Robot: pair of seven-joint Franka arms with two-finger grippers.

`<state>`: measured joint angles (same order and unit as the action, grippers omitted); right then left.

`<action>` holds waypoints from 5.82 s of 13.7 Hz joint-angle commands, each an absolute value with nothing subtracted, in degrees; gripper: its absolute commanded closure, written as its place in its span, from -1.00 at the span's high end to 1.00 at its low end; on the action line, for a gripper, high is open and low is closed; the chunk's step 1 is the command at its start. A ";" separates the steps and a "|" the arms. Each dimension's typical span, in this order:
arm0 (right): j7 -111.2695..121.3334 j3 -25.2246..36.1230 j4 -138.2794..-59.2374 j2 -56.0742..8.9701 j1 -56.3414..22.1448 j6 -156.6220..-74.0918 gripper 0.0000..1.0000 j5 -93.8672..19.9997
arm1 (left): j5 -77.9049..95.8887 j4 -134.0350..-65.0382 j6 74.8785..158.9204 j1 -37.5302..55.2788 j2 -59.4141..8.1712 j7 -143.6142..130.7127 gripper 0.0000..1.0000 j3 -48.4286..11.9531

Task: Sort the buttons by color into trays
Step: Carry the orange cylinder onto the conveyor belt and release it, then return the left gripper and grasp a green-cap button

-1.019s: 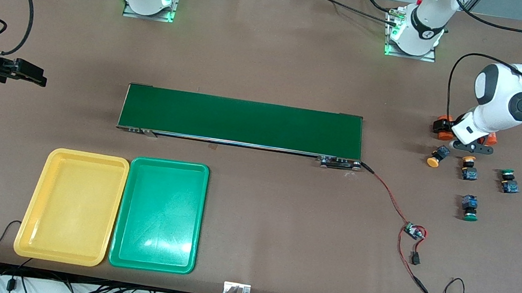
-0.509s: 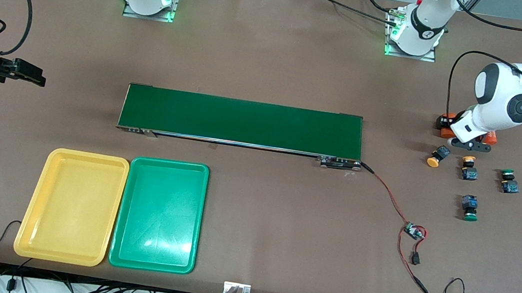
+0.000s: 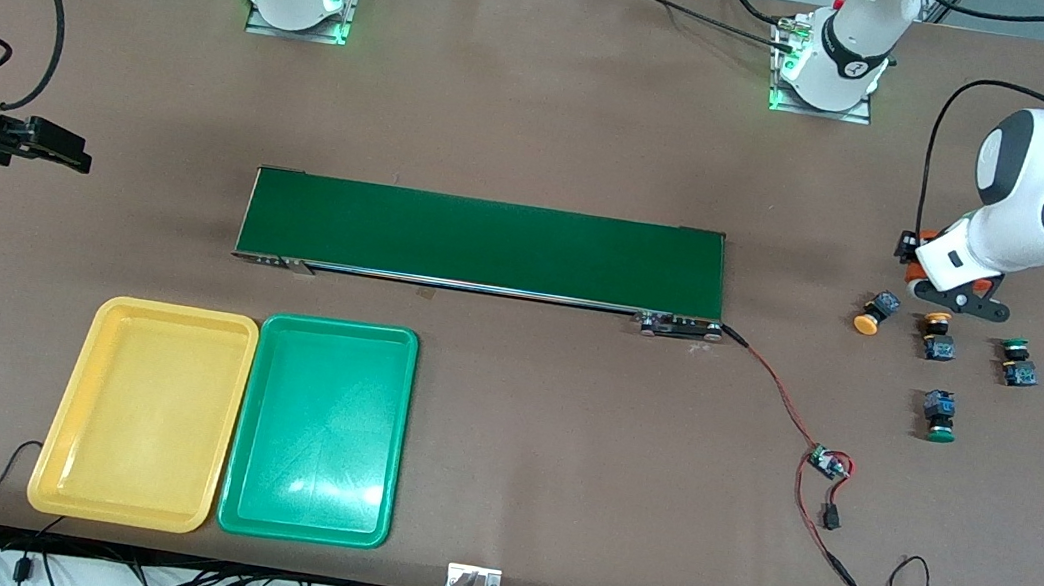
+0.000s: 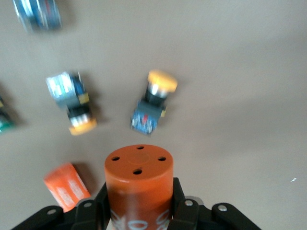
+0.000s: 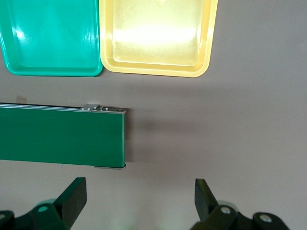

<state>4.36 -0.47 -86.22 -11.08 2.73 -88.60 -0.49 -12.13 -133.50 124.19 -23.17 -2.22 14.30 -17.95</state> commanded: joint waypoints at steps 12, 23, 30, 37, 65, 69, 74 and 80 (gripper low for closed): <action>3.96 -0.53 -84.99 -11.51 2.99 -88.15 1.00 -1.41 | -11.86 -118.04 120.47 -20.92 -18.25 33.75 -0.38 -54.40; 3.69 -0.53 -84.99 -11.51 2.99 -88.15 1.00 -1.41 | -31.46 -118.21 130.43 -18.02 -31.38 33.32 -0.32 -53.79; 3.69 -0.53 -84.99 -11.51 2.99 -88.15 1.00 -1.32 | -31.46 -114.19 119.57 -18.28 -28.13 31.83 1.00 -56.15; 3.69 -0.53 -84.99 -11.51 2.99 -88.15 1.00 -1.32 | -31.12 -93.88 85.70 -19.15 -27.95 22.68 1.00 -60.56; 4.48 -0.44 -84.99 -11.51 2.99 -88.07 1.00 -1.32 | -37.97 -92.72 112.31 -40.25 -43.23 -4.13 0.97 -36.74; 4.31 -0.44 -84.99 -11.51 2.99 -88.07 1.00 -1.32 | -39.54 -92.72 118.20 -40.17 -46.14 -4.13 0.94 -34.81; 4.22 -0.44 -84.99 -11.51 2.99 -88.07 1.00 -1.05 | -40.17 -92.72 118.56 -40.52 -47.46 -4.13 0.83 -34.28; 4.30 -0.44 -85.08 -11.51 2.81 -87.63 1.00 -0.79 | -40.08 -92.72 117.60 -40.52 -47.37 -3.96 -0.41 -34.45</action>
<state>4.35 -0.42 -86.15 -11.08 2.77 -88.57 -0.49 -38.63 -92.77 117.97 -40.28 -47.66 -4.94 -34.14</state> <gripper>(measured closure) 0.000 0.441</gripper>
